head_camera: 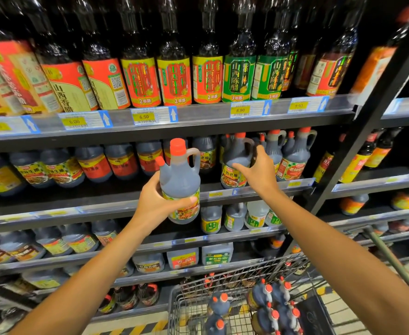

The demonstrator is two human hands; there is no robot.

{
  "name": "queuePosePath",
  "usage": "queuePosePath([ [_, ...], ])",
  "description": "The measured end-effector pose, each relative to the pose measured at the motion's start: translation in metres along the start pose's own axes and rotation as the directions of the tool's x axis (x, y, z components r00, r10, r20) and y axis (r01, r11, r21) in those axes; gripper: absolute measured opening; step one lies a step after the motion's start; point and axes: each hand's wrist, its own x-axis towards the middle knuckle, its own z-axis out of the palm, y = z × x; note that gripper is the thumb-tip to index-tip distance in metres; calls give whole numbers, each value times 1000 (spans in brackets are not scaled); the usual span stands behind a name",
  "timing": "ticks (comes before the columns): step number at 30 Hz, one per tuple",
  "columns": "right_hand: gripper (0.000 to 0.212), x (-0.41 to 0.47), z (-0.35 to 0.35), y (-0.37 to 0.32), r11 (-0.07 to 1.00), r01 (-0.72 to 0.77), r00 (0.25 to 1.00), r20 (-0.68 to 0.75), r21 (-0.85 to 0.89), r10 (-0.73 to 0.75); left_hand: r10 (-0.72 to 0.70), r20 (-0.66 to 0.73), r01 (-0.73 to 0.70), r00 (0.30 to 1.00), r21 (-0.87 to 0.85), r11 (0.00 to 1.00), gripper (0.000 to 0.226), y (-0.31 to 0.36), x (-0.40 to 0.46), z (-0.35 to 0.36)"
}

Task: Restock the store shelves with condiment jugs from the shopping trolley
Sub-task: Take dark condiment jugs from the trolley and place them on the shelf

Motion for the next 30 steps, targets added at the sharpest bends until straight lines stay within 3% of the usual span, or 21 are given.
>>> queuePosePath([
  [2,52,-2,-7,-7,995,93,988,-116,-43,-98,7,4,-7,1000,0,1000,74,-1,2,0],
  [4,40,3,-17,-14,981,131,979,-135,-142,-151,7,15,-7,1000,-2,1000,72,-1,3,-1],
  [10,55,20,-10,-38,909,-9,1000,-7,-417,7,3,12,-2,1000,-37,999,65,1,3,7],
  [15,58,22,1,-35,918,-69,996,28,-391,87,-9,17,9,1000,-45,999,66,-5,2,10],
  [24,65,46,-21,-40,909,-63,942,277,-411,190,-3,9,4,1000,-62,998,67,-8,-2,1],
  [27,59,41,-24,-41,918,-43,952,262,-395,157,3,7,-2,1000,-47,999,69,-9,-2,-3],
  [30,42,25,-16,-31,943,-15,993,103,-333,52,8,-5,-8,1000,-48,999,71,-9,0,-5],
])
